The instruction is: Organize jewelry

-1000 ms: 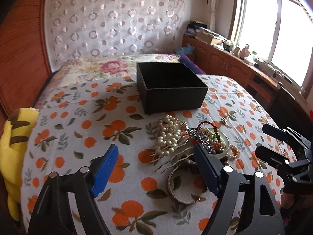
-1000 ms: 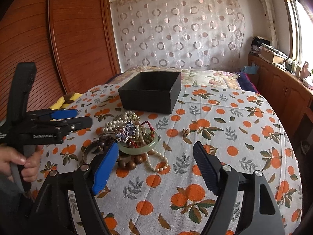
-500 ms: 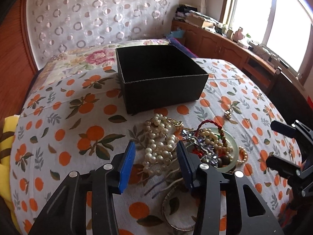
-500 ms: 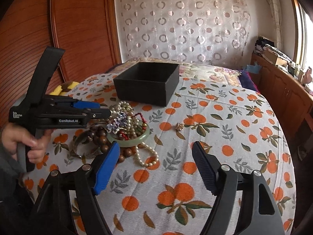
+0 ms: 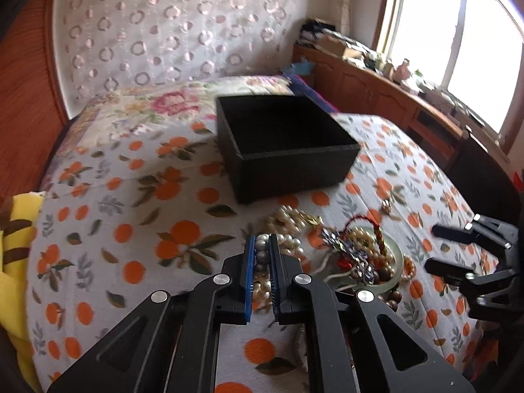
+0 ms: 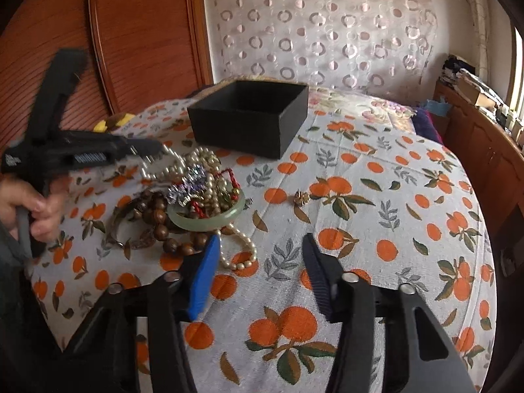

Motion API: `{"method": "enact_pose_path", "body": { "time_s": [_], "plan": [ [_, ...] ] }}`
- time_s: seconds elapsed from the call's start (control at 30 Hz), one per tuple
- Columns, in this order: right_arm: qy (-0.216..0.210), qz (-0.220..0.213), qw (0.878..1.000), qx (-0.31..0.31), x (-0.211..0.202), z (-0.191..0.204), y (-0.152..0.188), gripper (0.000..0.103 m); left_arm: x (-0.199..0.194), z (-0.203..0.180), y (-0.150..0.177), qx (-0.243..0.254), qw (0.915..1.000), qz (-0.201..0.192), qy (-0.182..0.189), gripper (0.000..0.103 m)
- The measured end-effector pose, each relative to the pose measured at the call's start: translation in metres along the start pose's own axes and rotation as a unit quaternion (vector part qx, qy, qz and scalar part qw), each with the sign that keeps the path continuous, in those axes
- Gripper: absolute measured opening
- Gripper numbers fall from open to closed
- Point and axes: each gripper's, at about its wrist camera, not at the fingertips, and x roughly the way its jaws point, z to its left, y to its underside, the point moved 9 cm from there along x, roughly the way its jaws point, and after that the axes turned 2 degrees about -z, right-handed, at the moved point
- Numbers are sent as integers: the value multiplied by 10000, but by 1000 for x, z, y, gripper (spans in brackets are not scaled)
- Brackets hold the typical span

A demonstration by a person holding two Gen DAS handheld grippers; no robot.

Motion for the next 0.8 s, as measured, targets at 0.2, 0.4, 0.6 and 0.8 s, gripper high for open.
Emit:
{"method": "enact_pose_path", "body": {
  "time_s": [0.2,0.4,0.6,0.8],
  "plan": [
    [-84,336,9992,-208,18,2,2,33,-31,9,-21,-118,9989,-437,-113,7],
    [-40,535,9976,-427,30,6,2,27,-49,6,-31,-52,9977,-650,-175,7],
    [71,552,9951,-812,27,8,5,5,-55,7,-35,-85,9971,-725,-222,7],
    [562,136,9961,-663,0,-27,-20,5,-63,13,-42,-140,9959,-847,-286,7]
  ]
}}
